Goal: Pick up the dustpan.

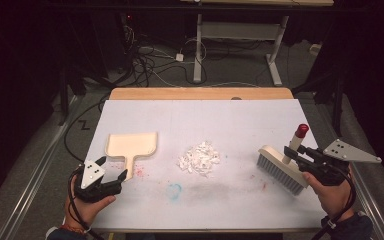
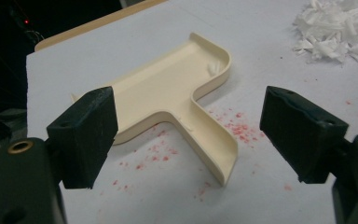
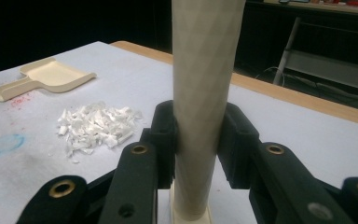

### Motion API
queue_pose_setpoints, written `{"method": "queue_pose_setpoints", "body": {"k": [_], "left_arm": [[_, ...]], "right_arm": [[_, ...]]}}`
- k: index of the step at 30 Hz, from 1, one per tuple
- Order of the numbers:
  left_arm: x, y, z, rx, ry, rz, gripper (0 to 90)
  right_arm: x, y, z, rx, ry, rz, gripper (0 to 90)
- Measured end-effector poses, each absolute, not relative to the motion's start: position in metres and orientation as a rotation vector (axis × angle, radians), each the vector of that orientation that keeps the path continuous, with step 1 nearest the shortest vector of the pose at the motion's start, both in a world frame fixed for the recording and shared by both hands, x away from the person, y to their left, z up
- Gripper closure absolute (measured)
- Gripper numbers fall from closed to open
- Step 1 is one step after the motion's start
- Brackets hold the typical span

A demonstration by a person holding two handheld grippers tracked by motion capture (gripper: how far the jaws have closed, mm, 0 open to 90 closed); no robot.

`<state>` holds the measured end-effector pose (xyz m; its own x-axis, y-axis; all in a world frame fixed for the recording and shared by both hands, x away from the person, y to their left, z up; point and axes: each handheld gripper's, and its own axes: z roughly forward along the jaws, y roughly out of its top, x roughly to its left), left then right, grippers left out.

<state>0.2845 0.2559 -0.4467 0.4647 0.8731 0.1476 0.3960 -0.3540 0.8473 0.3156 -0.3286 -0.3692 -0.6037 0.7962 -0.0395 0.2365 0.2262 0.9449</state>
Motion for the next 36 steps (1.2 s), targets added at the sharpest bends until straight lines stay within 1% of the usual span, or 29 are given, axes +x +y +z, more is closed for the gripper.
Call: {"method": "queue_pose_setpoints", "body": {"k": [6, 10, 15, 22, 26, 31, 36], "left_arm": [[0.28, 0.245, -0.446, 1.98, 1.014, 0.792, 20.4], [0.281, 0.244, -0.448, 2.0, 1.015, 0.785, 20.4], [0.282, 0.246, -0.447, 2.008, 1.078, 0.776, 20.4], [0.288, 0.244, -0.449, 2.024, 1.172, 0.7, 20.1], [0.289, 0.241, -0.452, 2.03, 1.18, 0.673, 19.7], [0.29, 0.237, -0.455, 2.046, 1.168, 0.675, 19.4], [0.301, 0.234, -0.462, 2.069, 1.254, 0.633, 19.4]], "right_arm": [[0.314, -0.328, -0.367, 0.94, 1.955, 1.385, 70.7], [0.315, -0.327, -0.367, 0.937, 1.958, 1.374, 70.7], [0.315, -0.325, -0.368, 0.943, 1.967, 1.357, 70.7], [0.315, -0.324, -0.368, 0.937, 1.963, 1.347, 70.7], [0.316, -0.325, -0.368, 0.945, 1.958, 1.349, 70.8], [0.315, -0.324, -0.367, 0.933, 1.953, 1.357, 70.7], [0.314, -0.324, -0.366, 0.935, 1.943, 1.365, 70.7]]}}
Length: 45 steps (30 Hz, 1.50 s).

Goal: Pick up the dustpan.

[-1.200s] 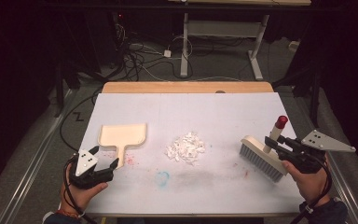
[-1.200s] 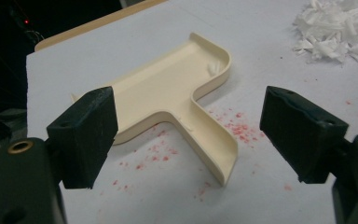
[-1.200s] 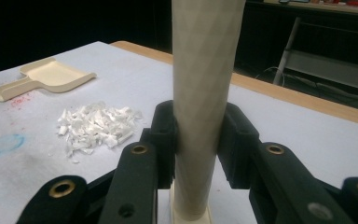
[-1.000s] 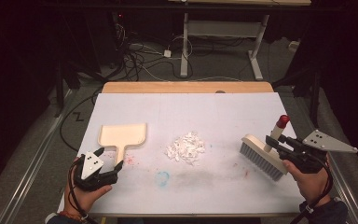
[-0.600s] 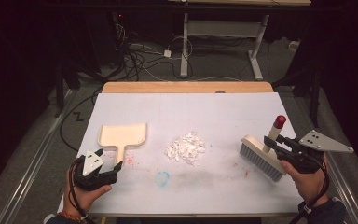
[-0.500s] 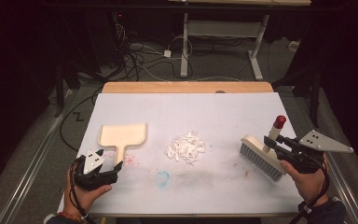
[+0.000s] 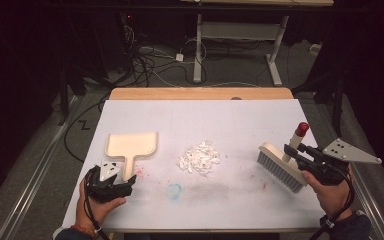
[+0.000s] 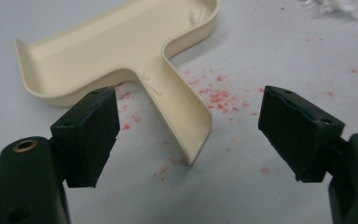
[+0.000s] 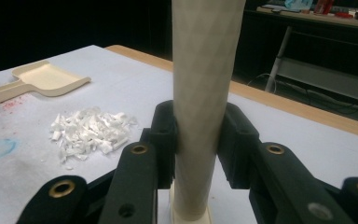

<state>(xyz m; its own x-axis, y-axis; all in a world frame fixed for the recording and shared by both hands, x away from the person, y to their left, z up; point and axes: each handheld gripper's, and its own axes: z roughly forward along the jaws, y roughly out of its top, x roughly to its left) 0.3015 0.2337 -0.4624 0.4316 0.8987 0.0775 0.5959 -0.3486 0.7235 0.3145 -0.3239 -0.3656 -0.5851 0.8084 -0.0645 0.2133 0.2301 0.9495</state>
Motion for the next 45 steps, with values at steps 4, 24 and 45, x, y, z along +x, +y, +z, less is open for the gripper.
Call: {"method": "queue_pose_setpoints", "body": {"k": [4, 24, 45], "left_arm": [[0.319, 0.229, -0.469, 2.066, 1.358, 0.578, 19.4], [0.361, 0.232, -0.48, 1.999, 1.492, 0.509, 47.9], [0.359, 0.256, -0.447, 2.233, 1.306, 0.459, 62.8]], "right_arm": [[0.314, -0.323, -0.365, 0.928, 1.941, 1.362, 70.7], [0.314, -0.321, -0.365, 0.926, 1.955, 1.356, 70.8], [0.317, -0.322, -0.368, 0.937, 1.972, 1.353, 70.8]]}}
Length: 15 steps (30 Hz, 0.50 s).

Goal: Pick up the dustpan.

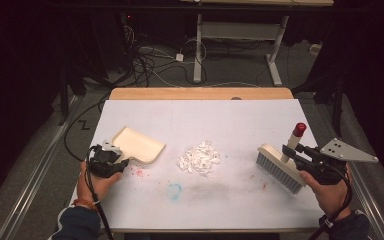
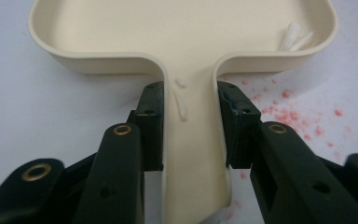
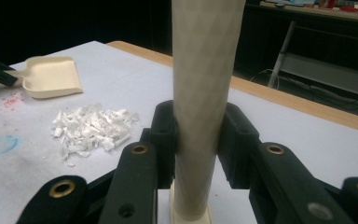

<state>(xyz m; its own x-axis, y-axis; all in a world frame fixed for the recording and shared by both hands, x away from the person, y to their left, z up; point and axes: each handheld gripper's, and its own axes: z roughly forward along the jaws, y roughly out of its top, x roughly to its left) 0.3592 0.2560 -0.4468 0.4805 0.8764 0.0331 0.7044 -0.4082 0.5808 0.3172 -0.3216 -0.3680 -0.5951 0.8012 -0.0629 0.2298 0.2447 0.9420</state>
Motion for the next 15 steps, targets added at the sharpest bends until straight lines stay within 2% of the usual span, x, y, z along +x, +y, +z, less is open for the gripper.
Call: {"method": "queue_pose_setpoints", "body": {"k": [7, 15], "left_arm": [[0.34, 0.253, -0.428, 2.376, 1.205, 0.433, 62.8], [0.324, 0.242, -0.417, 2.504, 1.069, 0.287, 62.7]], "right_arm": [[0.317, -0.321, -0.368, 0.937, 1.97, 1.343, 70.8], [0.32, -0.322, -0.369, 0.962, 1.958, 1.343, 70.8]]}}
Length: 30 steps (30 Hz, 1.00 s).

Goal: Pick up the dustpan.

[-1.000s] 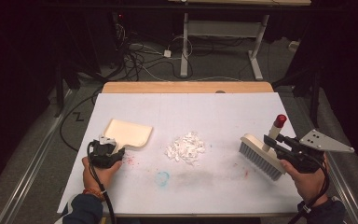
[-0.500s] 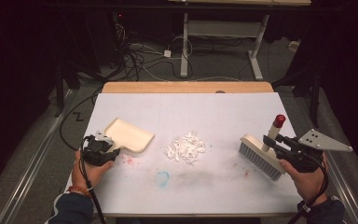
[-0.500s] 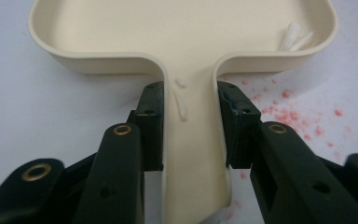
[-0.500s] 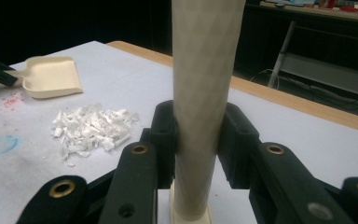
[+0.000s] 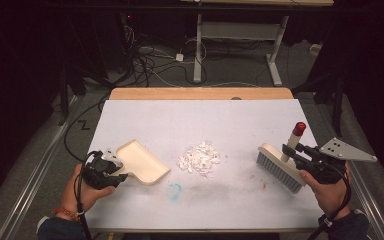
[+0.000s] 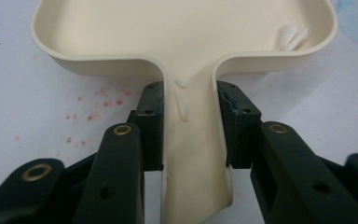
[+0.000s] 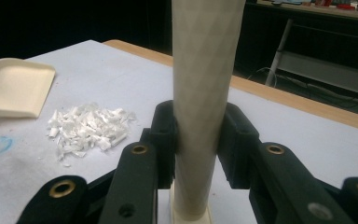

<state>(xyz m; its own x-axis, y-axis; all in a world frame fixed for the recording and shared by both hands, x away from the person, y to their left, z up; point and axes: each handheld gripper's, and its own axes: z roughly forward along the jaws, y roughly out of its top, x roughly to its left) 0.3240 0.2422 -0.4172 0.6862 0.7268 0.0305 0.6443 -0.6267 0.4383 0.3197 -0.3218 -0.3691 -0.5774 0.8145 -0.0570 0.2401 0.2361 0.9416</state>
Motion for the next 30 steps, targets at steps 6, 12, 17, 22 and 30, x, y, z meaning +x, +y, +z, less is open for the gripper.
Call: {"method": "queue_pose_setpoints", "body": {"k": [6, 12, 17, 22, 30], "left_arm": [[0.318, 0.231, -0.414, 2.556, 0.997, 0.235, 62.8], [0.317, 0.226, -0.414, 2.576, 0.964, 0.211, 62.7], [0.317, 0.223, -0.415, 2.593, 0.944, 0.197, 62.7], [0.316, 0.218, -0.416, 2.611, 0.929, 0.198, 62.7], [0.315, 0.209, -0.416, 2.632, 0.884, 0.189, 62.7]], "right_arm": [[0.326, -0.318, -0.368, 0.976, 1.941, 1.342, 70.8], [0.343, -0.31, -0.362, 0.974, 1.926, 1.349, 70.8], [0.361, -0.3, -0.36, 0.987, 1.913, 1.349, 70.8], [0.385, -0.287, -0.365, 1.013, 1.901, 1.341, 70.8], [0.41, -0.27, -0.37, 1.055, 1.864, 1.357, 70.8]]}}
